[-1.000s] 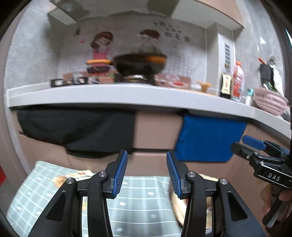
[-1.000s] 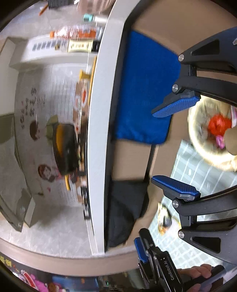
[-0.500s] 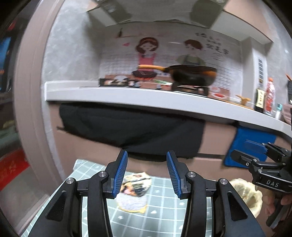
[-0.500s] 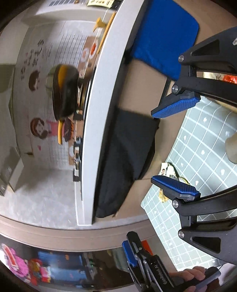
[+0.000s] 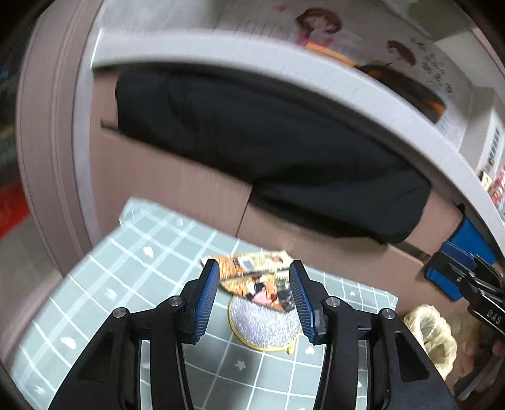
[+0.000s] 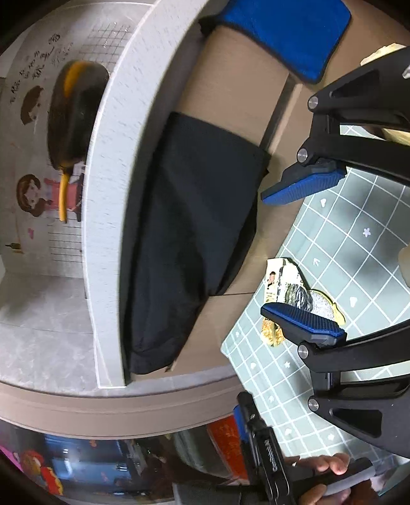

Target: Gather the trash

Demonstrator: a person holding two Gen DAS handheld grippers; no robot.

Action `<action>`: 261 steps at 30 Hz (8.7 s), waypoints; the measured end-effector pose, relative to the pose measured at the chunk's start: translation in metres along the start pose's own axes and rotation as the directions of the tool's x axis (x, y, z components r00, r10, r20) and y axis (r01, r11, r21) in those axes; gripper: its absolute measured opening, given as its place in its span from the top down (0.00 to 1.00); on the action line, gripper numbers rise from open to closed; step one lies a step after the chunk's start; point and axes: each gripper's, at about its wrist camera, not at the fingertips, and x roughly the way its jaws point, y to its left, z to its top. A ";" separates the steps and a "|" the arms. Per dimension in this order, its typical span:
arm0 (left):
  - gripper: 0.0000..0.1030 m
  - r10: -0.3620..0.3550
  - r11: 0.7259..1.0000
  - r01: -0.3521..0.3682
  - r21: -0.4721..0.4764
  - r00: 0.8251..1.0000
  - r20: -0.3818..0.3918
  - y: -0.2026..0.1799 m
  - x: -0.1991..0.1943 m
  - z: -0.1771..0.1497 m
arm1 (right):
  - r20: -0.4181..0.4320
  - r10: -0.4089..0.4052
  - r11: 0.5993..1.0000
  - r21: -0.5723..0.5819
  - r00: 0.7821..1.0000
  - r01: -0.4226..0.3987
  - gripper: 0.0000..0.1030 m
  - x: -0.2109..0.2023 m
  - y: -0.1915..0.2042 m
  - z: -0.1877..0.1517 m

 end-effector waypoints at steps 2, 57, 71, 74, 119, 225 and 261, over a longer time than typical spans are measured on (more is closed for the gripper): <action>0.53 -0.010 0.999 0.008 -0.052 0.999 -0.044 0.004 0.021 -0.008 | -0.017 -0.007 1.000 0.003 1.000 0.007 0.47 0.012 -0.002 -0.004; 0.97 0.165 0.982 -0.130 0.135 0.940 -0.299 0.065 0.043 -0.067 | -0.350 0.424 0.905 0.201 0.835 -0.375 0.88 0.207 0.037 -0.075; 0.97 0.172 0.980 -0.144 0.140 0.962 -0.211 0.046 -0.001 -0.067 | -0.245 0.487 0.873 0.107 0.838 -0.476 0.96 0.123 0.058 -0.039; 0.97 0.191 0.976 -0.165 0.140 0.962 -0.197 0.048 -0.016 -0.068 | -0.250 0.467 0.883 0.081 0.848 -0.463 0.96 0.116 0.066 -0.038; 0.97 0.177 0.984 -0.180 -0.006 0.972 -0.156 0.061 -0.082 -0.086 | -0.227 0.144 0.945 -0.256 0.963 -0.202 0.91 0.066 0.095 -0.048; 0.85 -0.303 0.844 0.451 0.291 0.848 -0.435 -0.444 0.128 -0.186 | -0.118 -0.163 0.927 0.321 0.980 0.193 0.88 -0.151 -0.309 -0.181; 0.52 -0.140 0.908 0.235 0.348 0.950 -0.278 -0.355 0.007 -0.119 | -0.374 -0.029 0.911 0.371 0.927 0.178 0.56 -0.063 -0.265 -0.231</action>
